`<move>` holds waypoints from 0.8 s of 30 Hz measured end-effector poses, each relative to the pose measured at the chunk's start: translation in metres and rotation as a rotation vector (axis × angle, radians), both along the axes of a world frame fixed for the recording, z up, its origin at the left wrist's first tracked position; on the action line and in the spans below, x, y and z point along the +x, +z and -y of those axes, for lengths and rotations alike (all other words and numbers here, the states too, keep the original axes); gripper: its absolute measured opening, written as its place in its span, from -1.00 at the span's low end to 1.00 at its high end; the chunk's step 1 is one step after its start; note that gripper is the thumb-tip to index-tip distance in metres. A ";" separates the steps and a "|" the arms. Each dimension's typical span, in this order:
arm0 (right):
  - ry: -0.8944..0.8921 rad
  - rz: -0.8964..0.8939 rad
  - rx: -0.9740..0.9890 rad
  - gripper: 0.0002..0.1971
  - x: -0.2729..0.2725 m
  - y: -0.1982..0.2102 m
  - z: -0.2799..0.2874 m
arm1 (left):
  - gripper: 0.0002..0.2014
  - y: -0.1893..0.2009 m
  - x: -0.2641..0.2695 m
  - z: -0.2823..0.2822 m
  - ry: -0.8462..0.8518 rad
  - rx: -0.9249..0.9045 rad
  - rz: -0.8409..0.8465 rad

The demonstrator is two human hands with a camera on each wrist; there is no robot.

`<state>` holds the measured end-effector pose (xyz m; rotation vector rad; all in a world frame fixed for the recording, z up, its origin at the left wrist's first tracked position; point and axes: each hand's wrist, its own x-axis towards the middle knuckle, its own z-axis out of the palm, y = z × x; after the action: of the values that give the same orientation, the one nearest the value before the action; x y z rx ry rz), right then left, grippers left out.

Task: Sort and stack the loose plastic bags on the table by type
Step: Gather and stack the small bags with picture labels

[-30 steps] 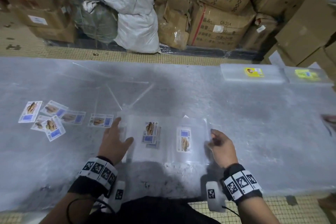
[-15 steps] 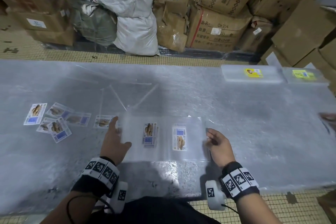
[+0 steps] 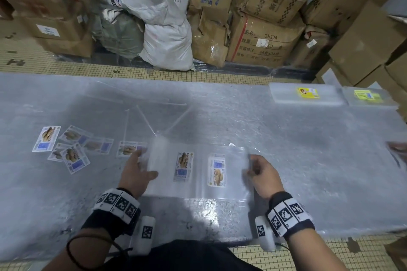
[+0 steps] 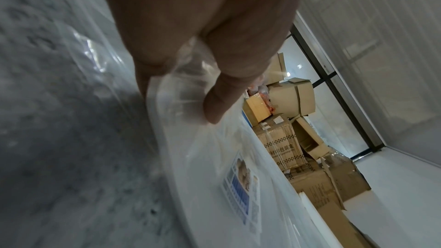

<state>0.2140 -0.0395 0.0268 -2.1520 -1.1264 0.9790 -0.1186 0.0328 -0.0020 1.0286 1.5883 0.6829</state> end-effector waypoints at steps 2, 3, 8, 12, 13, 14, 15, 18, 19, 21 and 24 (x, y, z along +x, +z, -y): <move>0.135 0.229 0.013 -0.54 -0.004 0.007 -0.015 | -0.34 0.000 -0.002 -0.002 -0.014 0.025 0.004; 0.204 0.294 0.034 -0.51 -0.009 0.009 -0.024 | -0.39 0.001 -0.003 -0.003 -0.025 0.046 -0.001; 0.597 0.340 0.013 -0.45 -0.040 0.013 -0.078 | -0.57 0.008 -0.006 -0.010 -0.095 0.140 -0.051; 0.686 0.292 -0.154 -0.32 -0.061 0.012 -0.106 | -0.60 0.011 -0.009 -0.019 -0.140 0.163 -0.033; 0.684 0.295 -0.179 -0.33 -0.063 0.011 -0.111 | -0.61 0.012 -0.010 -0.022 -0.149 0.166 -0.014; 0.681 0.288 -0.199 -0.36 -0.065 0.012 -0.115 | -0.63 0.014 -0.011 -0.026 -0.161 0.165 0.000; 0.673 0.261 -0.212 -0.41 -0.066 0.012 -0.119 | -0.65 0.016 -0.012 -0.030 -0.173 0.159 0.016; 0.612 0.080 -0.221 -0.46 -0.065 0.011 -0.124 | -0.63 0.025 -0.015 -0.044 -0.219 0.162 0.075; 0.596 0.028 -0.205 -0.46 -0.064 0.011 -0.124 | -0.61 0.030 -0.014 -0.049 -0.238 0.157 0.098; 0.579 -0.059 -0.181 -0.46 -0.065 0.016 -0.122 | -0.50 0.035 -0.017 -0.060 -0.242 0.135 0.123; 0.573 -0.119 -0.133 -0.48 -0.065 0.020 -0.119 | -0.53 0.042 -0.017 -0.076 -0.295 0.119 0.172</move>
<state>0.1487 0.0796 0.0470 -1.8639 -1.7037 1.4384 -0.1361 0.1086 0.0404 1.2278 1.2285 0.6491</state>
